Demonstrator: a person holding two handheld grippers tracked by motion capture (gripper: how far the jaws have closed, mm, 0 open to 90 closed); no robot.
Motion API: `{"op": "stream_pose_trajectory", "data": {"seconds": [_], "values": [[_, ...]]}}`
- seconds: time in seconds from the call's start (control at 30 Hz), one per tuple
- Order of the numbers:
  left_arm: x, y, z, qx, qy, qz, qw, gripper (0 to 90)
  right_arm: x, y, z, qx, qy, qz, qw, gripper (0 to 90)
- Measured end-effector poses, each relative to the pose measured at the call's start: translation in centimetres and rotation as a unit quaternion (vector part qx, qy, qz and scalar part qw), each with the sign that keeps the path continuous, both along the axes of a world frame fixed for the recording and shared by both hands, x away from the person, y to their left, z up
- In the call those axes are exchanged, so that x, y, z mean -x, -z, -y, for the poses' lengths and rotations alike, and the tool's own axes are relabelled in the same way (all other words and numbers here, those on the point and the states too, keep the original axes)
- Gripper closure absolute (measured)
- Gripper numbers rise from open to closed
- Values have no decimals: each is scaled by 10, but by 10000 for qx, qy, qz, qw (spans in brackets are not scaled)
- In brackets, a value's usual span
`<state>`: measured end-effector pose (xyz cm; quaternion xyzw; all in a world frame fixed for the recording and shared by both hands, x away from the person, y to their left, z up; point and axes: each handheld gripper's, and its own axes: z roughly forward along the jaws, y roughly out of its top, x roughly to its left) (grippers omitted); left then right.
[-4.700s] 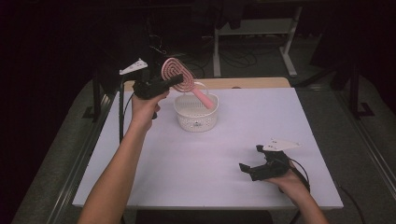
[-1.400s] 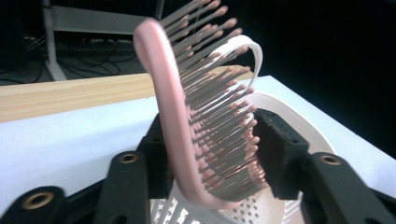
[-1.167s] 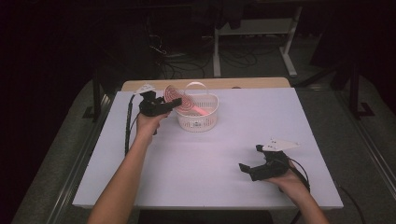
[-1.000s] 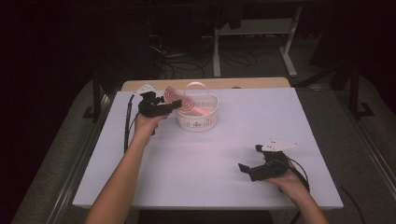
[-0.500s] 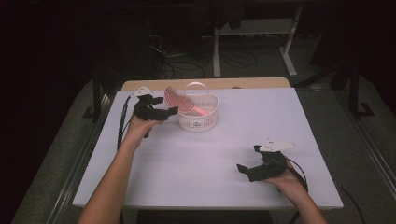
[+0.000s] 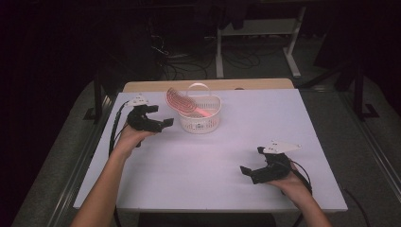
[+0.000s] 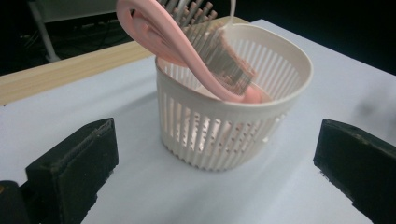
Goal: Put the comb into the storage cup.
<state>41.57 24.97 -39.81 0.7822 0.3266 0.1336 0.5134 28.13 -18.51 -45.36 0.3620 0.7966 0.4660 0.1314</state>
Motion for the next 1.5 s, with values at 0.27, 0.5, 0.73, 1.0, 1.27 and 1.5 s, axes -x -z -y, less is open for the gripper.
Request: {"op": "stream_pose_trajectory", "data": {"seconds": [0.27, 0.5, 0.73, 1.0, 1.27, 1.5], "values": [[20, 1, -5, -55, 191, 35, 9998, 0, 0, 0, 0, -1, 9, 20, 10000, 0], [36, 3, -8, -131, 336, -5, 9994, 0, 0, -1, 1, 28, 33, 24, 10000, 0], [51, 6, -11, -145, 432, 3, 9990, 0, -1, -1, 2, 41, 43, 32, 10000, 0], [66, 13, -12, -214, 548, -45, 9983, 0, -1, -1, 2, 87, 33, 37, 10000, 0], [80, 18, -20, -205, 568, -28, 9982, 0, -1, -1, 2, 116, 22, 38, 9999, 0], [92, 28, -22, -339, 636, -52, 9974, 0, -2, 0, 2, 132, 34, 29, 9999, 0]]}}
